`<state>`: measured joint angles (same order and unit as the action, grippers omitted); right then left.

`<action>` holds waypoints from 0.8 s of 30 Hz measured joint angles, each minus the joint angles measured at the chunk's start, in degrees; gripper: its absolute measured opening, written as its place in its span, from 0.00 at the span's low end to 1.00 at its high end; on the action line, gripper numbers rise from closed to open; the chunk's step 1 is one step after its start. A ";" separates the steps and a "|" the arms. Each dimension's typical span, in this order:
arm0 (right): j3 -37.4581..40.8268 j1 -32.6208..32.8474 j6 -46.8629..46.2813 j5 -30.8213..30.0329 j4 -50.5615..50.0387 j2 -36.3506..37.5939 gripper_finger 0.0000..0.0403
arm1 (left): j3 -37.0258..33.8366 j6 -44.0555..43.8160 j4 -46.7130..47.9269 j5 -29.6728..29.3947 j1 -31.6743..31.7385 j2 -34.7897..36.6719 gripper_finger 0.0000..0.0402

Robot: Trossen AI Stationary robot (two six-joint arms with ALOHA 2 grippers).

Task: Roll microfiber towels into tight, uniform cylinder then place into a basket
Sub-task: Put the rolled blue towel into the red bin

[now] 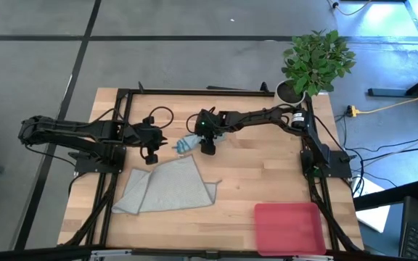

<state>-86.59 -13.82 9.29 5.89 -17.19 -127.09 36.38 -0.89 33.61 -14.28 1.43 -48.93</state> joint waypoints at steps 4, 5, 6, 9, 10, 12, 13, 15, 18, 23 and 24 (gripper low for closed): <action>0.00 0.03 -0.93 -0.02 0.02 0.00 0.53 | 0.00 0.01 0.01 0.00 -0.01 0.01 0.14; 0.00 0.07 -1.60 -0.25 0.04 0.00 0.53 | 0.00 0.02 0.00 0.00 -0.02 0.00 0.14; 0.00 0.21 -2.23 -0.68 -0.02 0.00 0.53 | 0.00 0.02 0.00 0.00 0.00 0.00 0.14; -0.02 0.63 -3.32 -1.86 -0.07 0.00 0.53 | 0.00 0.02 0.00 0.00 0.00 0.00 0.14; -0.02 0.76 -3.63 -1.85 -0.07 0.00 0.53 | 0.00 0.00 0.00 0.00 -0.02 0.00 0.14; -0.04 1.18 -4.46 -2.21 -0.09 0.00 0.53 | 0.00 0.01 0.01 0.00 0.00 0.01 0.14; -0.04 1.38 -4.54 -2.43 -0.09 0.00 0.53 | 0.00 0.01 0.00 0.00 -0.01 0.01 0.14; -0.04 1.75 -4.56 -2.62 -0.03 0.00 0.53 | 0.00 0.00 0.00 0.00 -0.02 0.00 0.14; -0.04 1.94 -4.92 -3.03 0.00 0.00 0.53 | 0.00 0.02 0.00 0.00 -0.02 0.01 0.14; -0.04 2.10 -7.21 -4.09 0.09 0.18 0.53 | 0.00 0.00 -0.02 0.00 -0.01 0.02 0.14; -0.04 2.10 -7.51 -4.09 0.08 0.36 0.53 | 0.00 0.02 -0.02 0.00 0.00 0.00 0.14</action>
<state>-86.63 -11.73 1.78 1.80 -17.11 -126.73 36.38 -0.87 33.58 -14.28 1.43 -48.92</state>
